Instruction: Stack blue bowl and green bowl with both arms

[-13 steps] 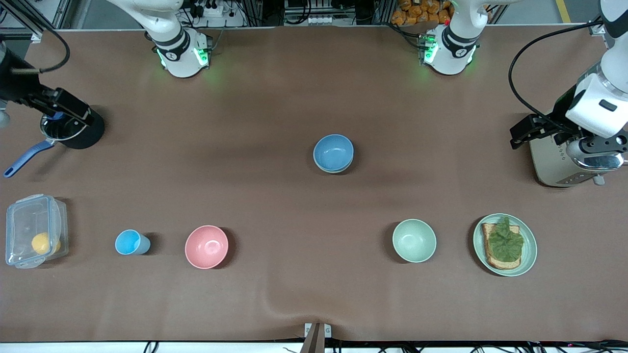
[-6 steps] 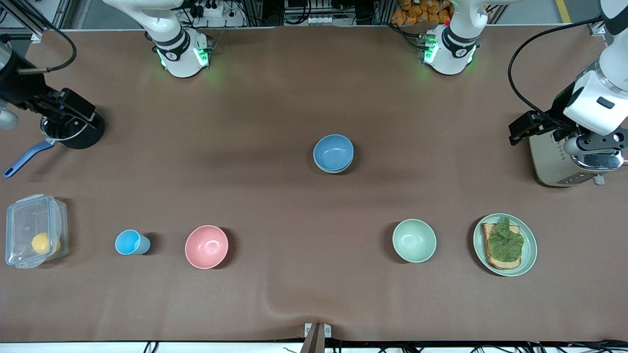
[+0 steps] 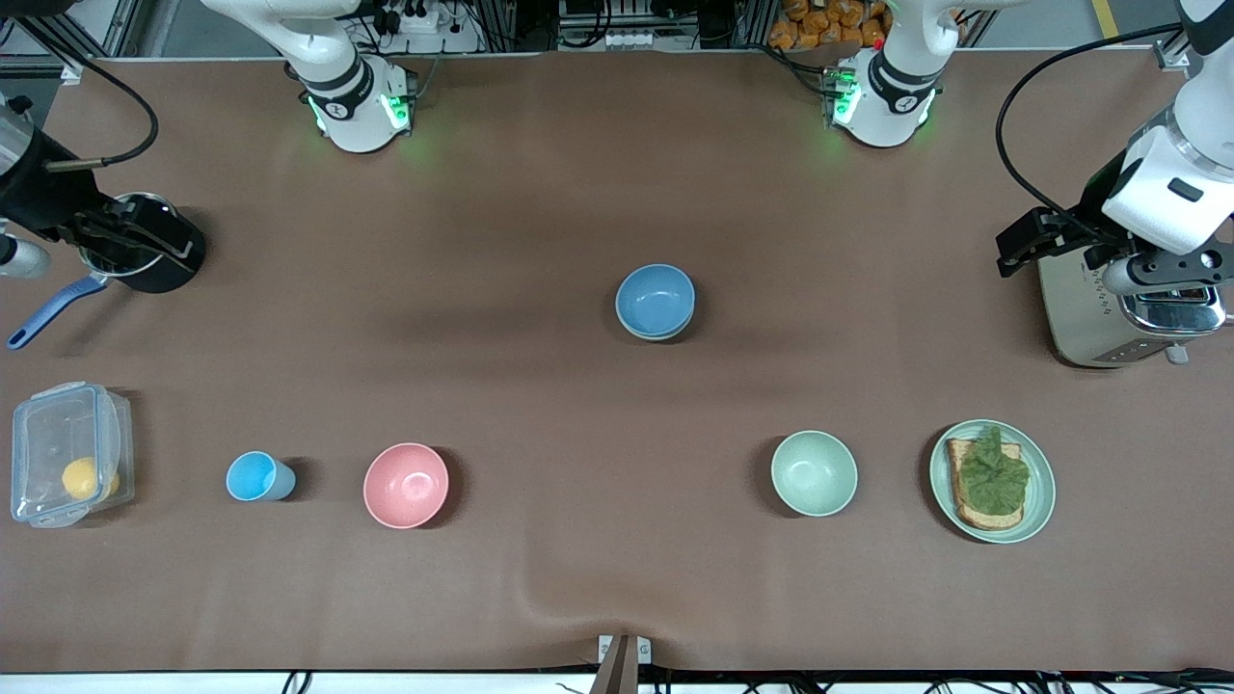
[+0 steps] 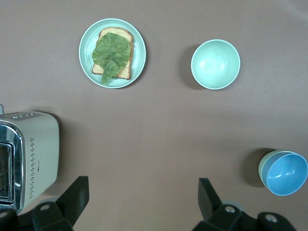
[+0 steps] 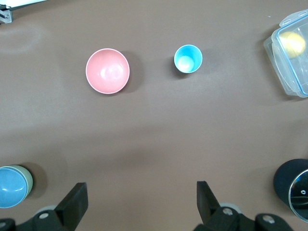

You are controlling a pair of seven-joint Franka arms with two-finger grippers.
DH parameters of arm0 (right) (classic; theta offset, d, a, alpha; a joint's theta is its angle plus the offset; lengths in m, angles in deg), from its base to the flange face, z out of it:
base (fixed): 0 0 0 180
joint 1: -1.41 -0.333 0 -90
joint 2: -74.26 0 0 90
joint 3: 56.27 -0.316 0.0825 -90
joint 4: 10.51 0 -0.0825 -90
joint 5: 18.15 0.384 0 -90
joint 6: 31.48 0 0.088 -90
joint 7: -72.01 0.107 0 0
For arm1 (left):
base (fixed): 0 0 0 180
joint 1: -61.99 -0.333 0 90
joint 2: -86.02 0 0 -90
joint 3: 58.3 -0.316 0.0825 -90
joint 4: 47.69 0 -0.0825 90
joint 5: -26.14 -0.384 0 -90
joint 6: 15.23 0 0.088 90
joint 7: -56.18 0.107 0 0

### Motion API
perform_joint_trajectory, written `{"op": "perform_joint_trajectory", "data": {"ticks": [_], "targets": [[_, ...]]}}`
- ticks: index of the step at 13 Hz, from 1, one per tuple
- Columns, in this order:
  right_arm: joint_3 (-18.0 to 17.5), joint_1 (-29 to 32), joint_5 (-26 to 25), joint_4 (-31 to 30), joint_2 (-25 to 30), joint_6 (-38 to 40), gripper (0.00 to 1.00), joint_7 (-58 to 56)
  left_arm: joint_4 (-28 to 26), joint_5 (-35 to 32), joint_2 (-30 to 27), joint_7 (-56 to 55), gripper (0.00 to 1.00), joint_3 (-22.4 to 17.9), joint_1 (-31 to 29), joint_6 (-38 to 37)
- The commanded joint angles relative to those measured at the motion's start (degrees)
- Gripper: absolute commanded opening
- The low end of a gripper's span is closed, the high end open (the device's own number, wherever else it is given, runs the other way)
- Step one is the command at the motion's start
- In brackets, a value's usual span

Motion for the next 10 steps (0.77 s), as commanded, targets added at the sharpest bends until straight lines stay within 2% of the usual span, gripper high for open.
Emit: {"op": "perform_joint_trajectory", "data": {"ticks": [1, 10], "targets": [[0.8, -0.9, -1.4, -0.7, 0.6, -0.5, 1.00, -0.6, 0.2, 0.8, -0.8, 0.9, 1.00, -1.0, 0.9, -1.1], [0.6, -0.2, -1.4, -0.7, 0.1, -0.8, 1.00, -0.6, 0.1, 2.0, -0.8, 1.0, 1.00, -1.0, 1.0, -1.5]]}}
